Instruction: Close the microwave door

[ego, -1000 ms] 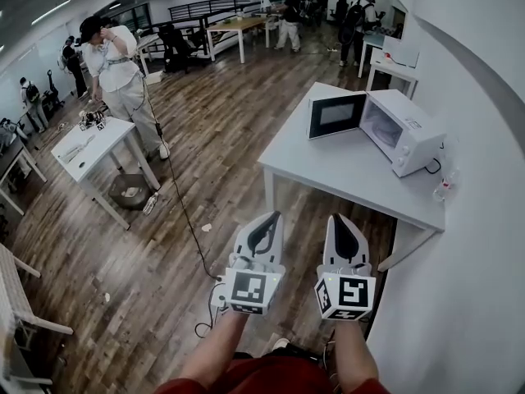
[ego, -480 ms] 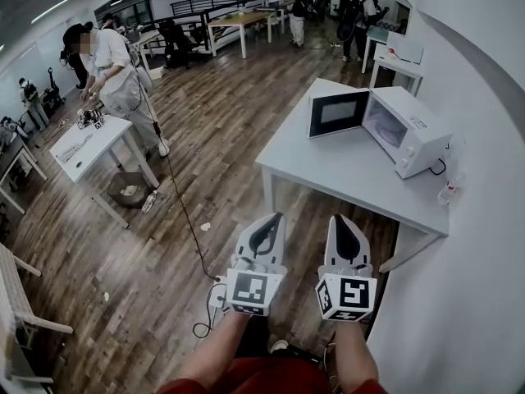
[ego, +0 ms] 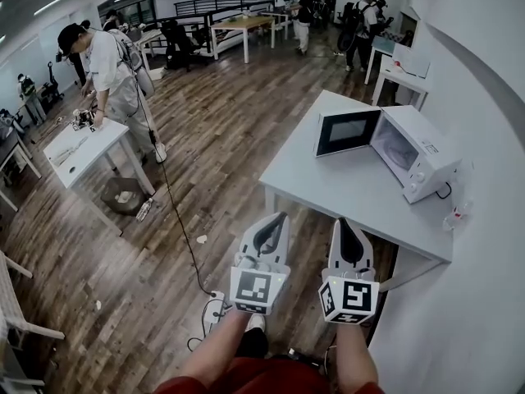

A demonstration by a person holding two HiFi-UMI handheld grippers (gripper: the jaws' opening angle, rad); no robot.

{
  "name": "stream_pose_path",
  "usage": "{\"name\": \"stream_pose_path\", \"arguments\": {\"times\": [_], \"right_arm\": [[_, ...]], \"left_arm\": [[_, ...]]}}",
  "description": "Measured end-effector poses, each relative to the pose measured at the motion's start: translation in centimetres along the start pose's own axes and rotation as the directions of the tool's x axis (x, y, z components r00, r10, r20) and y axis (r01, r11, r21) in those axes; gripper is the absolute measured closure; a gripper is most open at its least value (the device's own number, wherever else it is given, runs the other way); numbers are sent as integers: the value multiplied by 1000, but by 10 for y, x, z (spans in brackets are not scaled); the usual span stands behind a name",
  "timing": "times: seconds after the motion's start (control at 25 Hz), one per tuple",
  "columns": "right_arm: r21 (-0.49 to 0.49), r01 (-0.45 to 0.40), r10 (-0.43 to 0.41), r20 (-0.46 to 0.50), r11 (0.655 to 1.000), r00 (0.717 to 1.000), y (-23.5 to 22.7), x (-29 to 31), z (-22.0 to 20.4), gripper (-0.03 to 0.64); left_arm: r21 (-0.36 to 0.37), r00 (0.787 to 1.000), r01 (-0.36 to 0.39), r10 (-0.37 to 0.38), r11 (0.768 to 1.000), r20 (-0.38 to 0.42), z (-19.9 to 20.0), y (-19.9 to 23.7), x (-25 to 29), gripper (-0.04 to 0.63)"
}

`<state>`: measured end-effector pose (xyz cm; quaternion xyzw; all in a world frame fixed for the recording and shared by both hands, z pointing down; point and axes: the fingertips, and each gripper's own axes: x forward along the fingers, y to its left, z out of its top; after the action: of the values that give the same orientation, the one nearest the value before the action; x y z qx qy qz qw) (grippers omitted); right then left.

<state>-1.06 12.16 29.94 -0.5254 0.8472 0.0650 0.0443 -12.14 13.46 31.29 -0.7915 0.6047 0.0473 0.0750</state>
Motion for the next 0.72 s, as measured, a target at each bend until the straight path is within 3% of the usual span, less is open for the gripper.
{"name": "stream_pose_path", "arguments": {"times": [0.72], "right_arm": [[-11, -32, 32, -16, 999, 999, 34, 155, -24, 594]], "left_arm": [[-26, 1000, -31, 31, 999, -2, -29, 122, 89, 568]]}}
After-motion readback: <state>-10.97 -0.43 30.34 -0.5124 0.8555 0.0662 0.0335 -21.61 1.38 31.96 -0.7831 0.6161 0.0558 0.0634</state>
